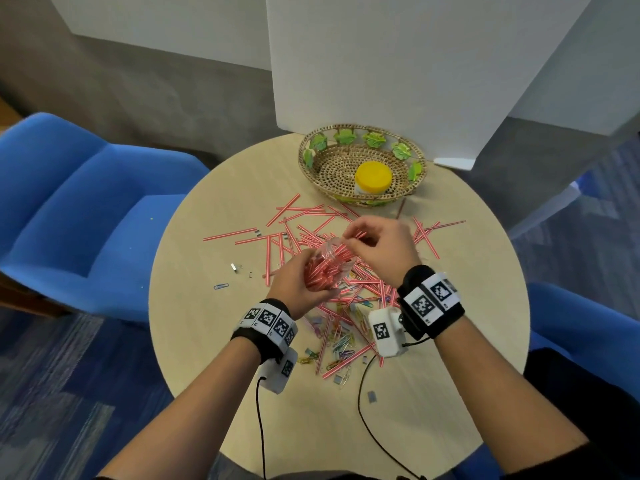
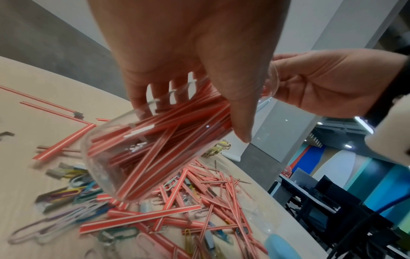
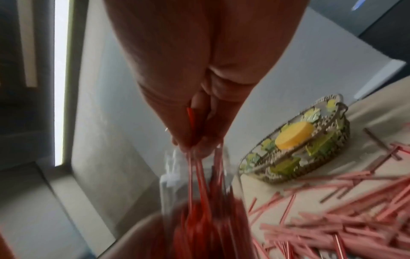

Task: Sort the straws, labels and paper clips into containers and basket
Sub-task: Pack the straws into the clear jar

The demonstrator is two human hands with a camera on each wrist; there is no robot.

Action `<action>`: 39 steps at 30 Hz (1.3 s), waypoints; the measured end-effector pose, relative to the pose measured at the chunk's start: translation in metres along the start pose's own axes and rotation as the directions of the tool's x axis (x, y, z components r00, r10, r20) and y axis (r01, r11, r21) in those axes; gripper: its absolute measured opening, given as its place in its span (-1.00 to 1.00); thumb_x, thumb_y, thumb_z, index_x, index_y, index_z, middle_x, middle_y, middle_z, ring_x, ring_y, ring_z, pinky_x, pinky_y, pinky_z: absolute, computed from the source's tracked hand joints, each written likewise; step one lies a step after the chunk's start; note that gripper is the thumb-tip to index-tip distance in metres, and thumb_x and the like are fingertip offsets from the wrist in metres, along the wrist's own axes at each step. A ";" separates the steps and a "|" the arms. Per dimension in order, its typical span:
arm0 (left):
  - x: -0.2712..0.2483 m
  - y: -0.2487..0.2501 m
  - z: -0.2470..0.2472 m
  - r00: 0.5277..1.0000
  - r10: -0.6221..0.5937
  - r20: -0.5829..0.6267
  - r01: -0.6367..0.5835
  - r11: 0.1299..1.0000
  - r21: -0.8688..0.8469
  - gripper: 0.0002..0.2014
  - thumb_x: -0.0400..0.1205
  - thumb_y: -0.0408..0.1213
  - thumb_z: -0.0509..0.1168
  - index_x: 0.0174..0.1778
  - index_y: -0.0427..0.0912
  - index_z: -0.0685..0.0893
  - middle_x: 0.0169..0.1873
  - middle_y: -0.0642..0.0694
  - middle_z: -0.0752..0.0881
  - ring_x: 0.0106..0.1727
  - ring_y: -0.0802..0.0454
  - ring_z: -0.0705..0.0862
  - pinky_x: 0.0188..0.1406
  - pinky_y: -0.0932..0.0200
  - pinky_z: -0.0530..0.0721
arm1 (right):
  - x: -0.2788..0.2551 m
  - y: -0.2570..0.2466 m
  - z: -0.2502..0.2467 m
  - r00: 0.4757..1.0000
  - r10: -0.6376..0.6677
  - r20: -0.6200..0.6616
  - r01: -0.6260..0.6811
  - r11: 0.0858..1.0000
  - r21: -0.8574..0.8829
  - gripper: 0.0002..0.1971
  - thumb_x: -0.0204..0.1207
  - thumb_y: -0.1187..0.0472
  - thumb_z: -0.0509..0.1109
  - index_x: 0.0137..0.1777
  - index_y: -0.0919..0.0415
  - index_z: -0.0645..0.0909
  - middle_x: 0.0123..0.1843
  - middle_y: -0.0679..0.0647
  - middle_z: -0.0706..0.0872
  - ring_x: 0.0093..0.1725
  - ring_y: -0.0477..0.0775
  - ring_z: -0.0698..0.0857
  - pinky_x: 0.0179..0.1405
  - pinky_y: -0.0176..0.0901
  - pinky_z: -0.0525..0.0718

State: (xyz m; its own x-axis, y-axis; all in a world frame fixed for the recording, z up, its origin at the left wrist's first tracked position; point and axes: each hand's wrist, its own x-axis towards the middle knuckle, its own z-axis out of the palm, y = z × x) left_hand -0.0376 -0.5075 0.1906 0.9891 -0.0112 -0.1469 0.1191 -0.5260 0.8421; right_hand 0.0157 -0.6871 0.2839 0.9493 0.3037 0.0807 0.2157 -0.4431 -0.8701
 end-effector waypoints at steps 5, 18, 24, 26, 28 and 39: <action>0.002 0.003 -0.001 1.000 0.003 -0.008 -0.003 1.000 -0.020 -0.24 0.26 0.09 0.68 0.34 0.02 0.55 0.10 0.09 0.76 0.06 0.14 0.77 0.09 -0.02 0.81 | -0.004 0.000 0.009 0.999 -0.031 0.019 0.031 1.000 0.001 -0.93 0.51 0.28 0.52 -0.09 0.10 0.76 -0.05 -0.08 0.74 -0.17 -0.11 0.74 -0.14 -0.37 0.70; 0.013 -0.009 -0.001 0.994 -0.108 -0.016 0.107 0.993 -0.040 -0.19 0.27 0.08 0.66 0.40 -0.04 0.51 0.17 -0.01 0.74 0.14 -0.02 0.76 0.17 -0.12 0.78 | 0.033 0.062 -0.024 0.965 0.254 -0.066 -0.246 0.963 0.110 -0.85 0.56 0.28 0.47 0.02 0.04 0.80 -0.01 -0.02 0.84 -0.03 -0.02 0.80 0.06 0.00 0.80; 0.030 -0.025 -0.014 0.963 -0.211 -0.165 0.198 0.976 -0.090 -0.18 0.27 0.16 0.65 0.40 -0.04 0.51 0.19 -0.07 0.75 0.15 -0.08 0.77 0.21 -0.16 0.76 | 0.083 0.176 -0.079 0.556 0.777 -0.296 -0.831 0.526 -0.180 -0.21 0.59 -0.20 0.30 0.72 0.02 0.07 0.65 0.33 0.30 0.56 0.42 0.39 0.55 0.21 0.37; 0.032 -0.029 -0.018 0.965 -0.211 -0.155 0.199 0.976 -0.089 -0.18 0.27 0.19 0.64 0.39 -0.02 0.51 0.20 -0.07 0.75 0.15 -0.08 0.77 0.20 -0.16 0.77 | 0.092 0.191 -0.081 0.529 0.781 -0.332 -0.847 0.461 -0.264 -0.20 0.63 -0.18 0.25 0.75 -0.07 -0.10 0.70 0.43 0.09 0.60 0.52 0.29 0.55 0.29 0.30; 0.035 -0.030 -0.023 0.969 -0.204 -0.139 0.195 0.978 -0.075 -0.20 0.30 0.13 0.66 0.40 -0.05 0.51 0.20 -0.08 0.75 0.15 -0.08 0.76 0.20 -0.13 0.77 | 0.100 0.198 -0.078 0.544 0.774 -0.326 -0.828 0.429 -0.362 -0.23 0.66 -0.19 0.19 0.75 -0.04 -0.10 0.69 0.47 0.04 0.61 0.53 0.25 0.55 0.32 0.28; 0.042 -0.025 -0.020 0.976 -0.191 -0.108 0.183 0.979 -0.085 -0.20 0.32 0.09 0.66 0.41 -0.09 0.51 0.18 -0.09 0.75 0.14 -0.08 0.76 0.18 -0.13 0.78 | 0.086 0.174 -0.016 0.700 0.644 -0.307 -0.674 0.455 -0.582 -0.48 0.76 0.00 0.14 0.25 0.52 0.62 0.24 0.44 0.69 0.22 0.40 0.69 0.09 0.02 0.64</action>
State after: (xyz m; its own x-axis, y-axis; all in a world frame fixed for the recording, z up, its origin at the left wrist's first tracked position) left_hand 0.0028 -0.4774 0.1737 0.9515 0.1811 -0.2485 0.3046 -0.4445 0.8424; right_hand 0.1387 -0.7514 0.1468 0.8741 -0.3317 -0.3548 -0.4086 -0.8971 -0.1679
